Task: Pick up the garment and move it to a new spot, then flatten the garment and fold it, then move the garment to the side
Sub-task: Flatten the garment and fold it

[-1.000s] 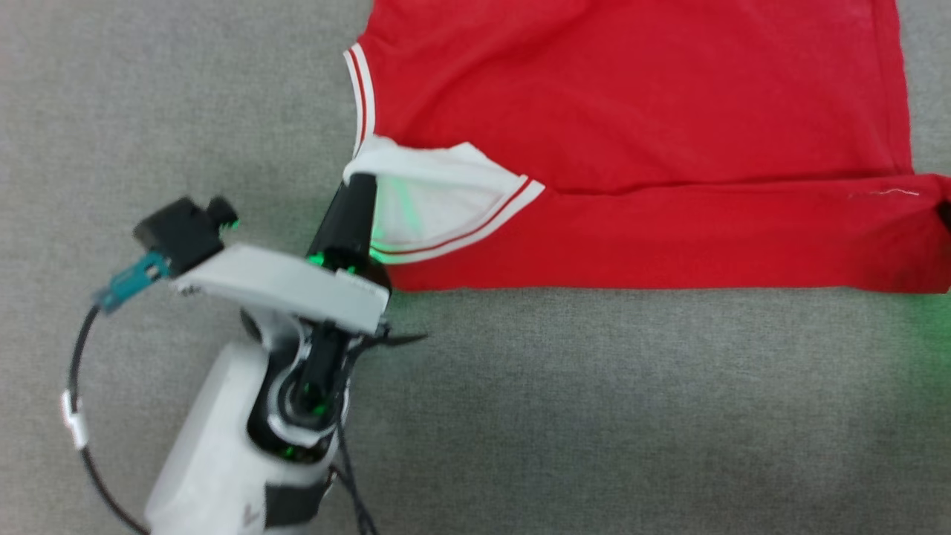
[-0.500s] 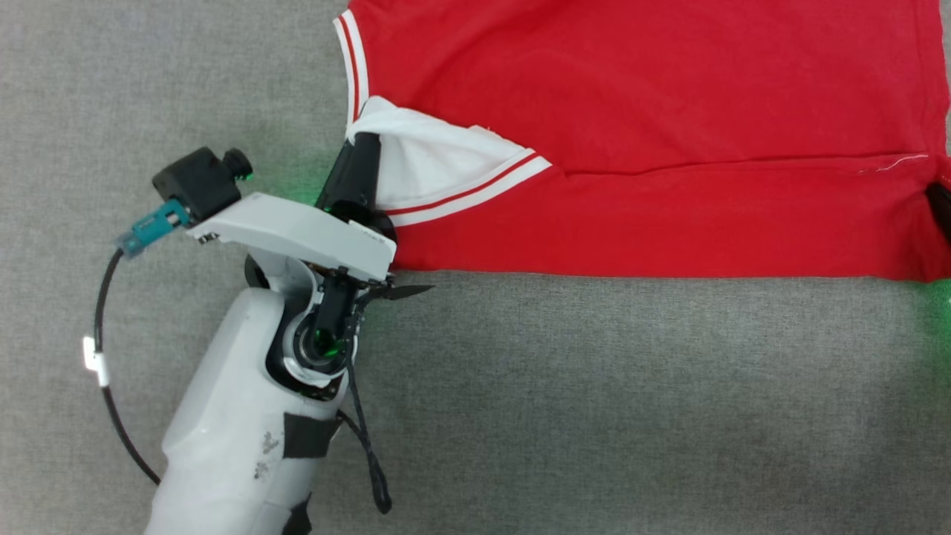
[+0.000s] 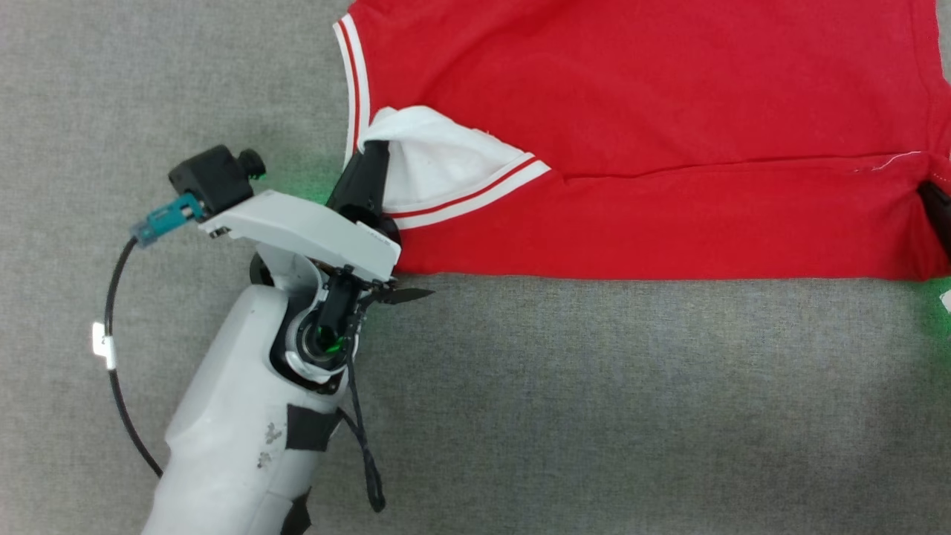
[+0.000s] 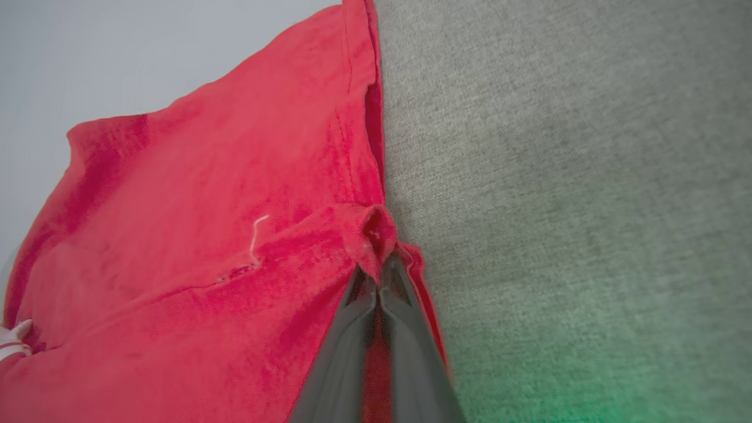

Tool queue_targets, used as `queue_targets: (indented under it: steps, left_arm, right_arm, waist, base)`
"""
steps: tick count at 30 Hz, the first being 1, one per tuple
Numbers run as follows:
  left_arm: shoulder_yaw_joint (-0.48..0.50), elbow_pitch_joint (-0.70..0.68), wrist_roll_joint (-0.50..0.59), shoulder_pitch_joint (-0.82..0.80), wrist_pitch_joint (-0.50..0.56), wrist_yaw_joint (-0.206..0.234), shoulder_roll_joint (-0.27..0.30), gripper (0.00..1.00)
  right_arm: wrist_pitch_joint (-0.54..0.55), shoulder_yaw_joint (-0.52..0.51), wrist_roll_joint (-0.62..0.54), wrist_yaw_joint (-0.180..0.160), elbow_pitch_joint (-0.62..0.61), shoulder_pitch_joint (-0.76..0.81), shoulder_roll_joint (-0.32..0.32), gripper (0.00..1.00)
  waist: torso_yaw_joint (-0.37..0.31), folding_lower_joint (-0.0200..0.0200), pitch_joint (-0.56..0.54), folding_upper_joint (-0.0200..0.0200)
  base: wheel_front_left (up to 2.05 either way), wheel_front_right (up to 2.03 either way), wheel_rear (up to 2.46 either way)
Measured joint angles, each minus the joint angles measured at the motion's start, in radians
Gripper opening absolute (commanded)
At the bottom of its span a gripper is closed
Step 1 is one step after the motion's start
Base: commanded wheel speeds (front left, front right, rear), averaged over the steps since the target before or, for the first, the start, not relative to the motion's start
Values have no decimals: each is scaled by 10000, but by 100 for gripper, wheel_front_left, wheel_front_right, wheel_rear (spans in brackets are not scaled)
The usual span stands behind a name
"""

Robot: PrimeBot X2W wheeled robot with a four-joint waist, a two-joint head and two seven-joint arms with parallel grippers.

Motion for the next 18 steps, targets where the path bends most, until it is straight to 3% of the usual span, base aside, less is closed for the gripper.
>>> queue_targets:
  steps: [11, 12, 13, 14, 15, 16, 18]
  left_arm:
    - [-69, 194, -19, -36, 88, -75, 6, 0]
    - [-77, 222, -19, -35, 102, -77, 8, 0]
    - [-86, 253, -19, -35, 111, -75, 13, 0]
    - [-115, 278, -12, -34, 130, -75, 29, 29]
    - [-134, 282, 4, -33, 150, -75, 46, 65]
    - [-176, 284, 46, -31, 146, -75, 75, 100]
    - [-240, 270, 130, -23, 128, -75, 138, 100]
  right_arm:
    - [-111, 186, 84, 0, 100, -8, -98, 0]
    - [-111, 224, 86, 0, 111, -7, -111, 9]
    - [-111, 268, 88, 0, 111, -5, -115, 36]
    - [-115, 326, 86, 0, 100, 0, -132, 47]
    - [-150, 378, 84, 0, 77, 7, -155, 87]
    - [-219, 412, 79, 0, 42, 19, -174, 100]
    - [-297, 499, 65, 0, -29, 43, -215, 100]
  waist:
    - [6, 0, -83, 0]
    - [5, 0, -110, 0]
    - [4, 0, -140, 0]
    - [4, 0, -173, 0]
    - [4, 0, -207, 0]
    - [5, 0, -246, 0]
    - [11, 0, -335, 0]
  base:
    - [0, 0, 0]
    - [0, 0, 0]
    - [0, 0, 0]
    - [0, 0, 0]
    - [0, 0, 0]
    - [0, 0, 0]
    - [0, 0, 0]
